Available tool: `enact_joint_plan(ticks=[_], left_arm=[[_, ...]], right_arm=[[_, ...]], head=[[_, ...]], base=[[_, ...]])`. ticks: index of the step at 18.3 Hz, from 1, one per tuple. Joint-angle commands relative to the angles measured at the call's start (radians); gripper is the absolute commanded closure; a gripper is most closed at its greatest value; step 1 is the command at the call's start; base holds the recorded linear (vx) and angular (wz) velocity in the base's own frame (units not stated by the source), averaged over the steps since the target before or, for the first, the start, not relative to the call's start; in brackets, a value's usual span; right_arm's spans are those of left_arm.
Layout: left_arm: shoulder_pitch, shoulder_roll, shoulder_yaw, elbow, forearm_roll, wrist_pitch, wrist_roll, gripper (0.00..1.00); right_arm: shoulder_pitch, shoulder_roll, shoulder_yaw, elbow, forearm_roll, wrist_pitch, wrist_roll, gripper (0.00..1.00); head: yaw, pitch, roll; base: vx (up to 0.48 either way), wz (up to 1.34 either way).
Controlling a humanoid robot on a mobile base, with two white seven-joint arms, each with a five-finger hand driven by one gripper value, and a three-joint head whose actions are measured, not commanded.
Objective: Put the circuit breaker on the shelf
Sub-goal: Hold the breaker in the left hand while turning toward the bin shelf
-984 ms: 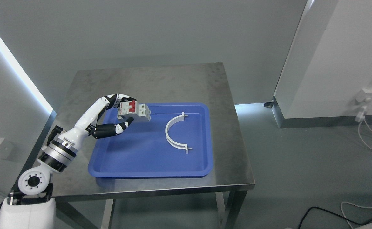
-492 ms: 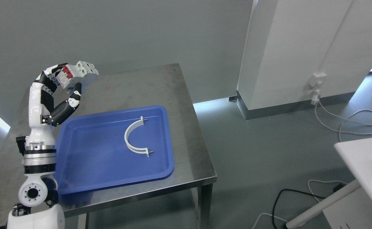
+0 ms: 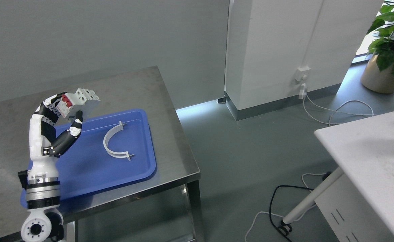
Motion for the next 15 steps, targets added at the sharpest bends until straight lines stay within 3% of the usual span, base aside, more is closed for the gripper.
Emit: enact_joint_plan(ticks=[1,8,15], left_arm=[[0.043,0.022,0.096,-0.054,0.021,0.004,-0.007,0.90],[0.074,0.022,0.099,-0.084,0.023,0.007,-0.027,0.89],[0.112,0.013,0.081,-0.103,0.023,-0.004,-0.032,0.89]], right_arm=[[0.000,-0.017,0.020,0.000,0.000,0.059,0.000,0.00],[0.000,-0.017,0.020,0.000,0.000,0.059,0.000,0.00],[0.000,-0.017,0.020,0.000,0.000,0.059,0.000,0.00]], head=[[0.0000,0.000,0.000],[0.0000,0.000,0.000],[0.0000,0.000,0.000]], base=[[-0.188,-0.20],[-0.292,-0.08],[-0.399,0.34]])
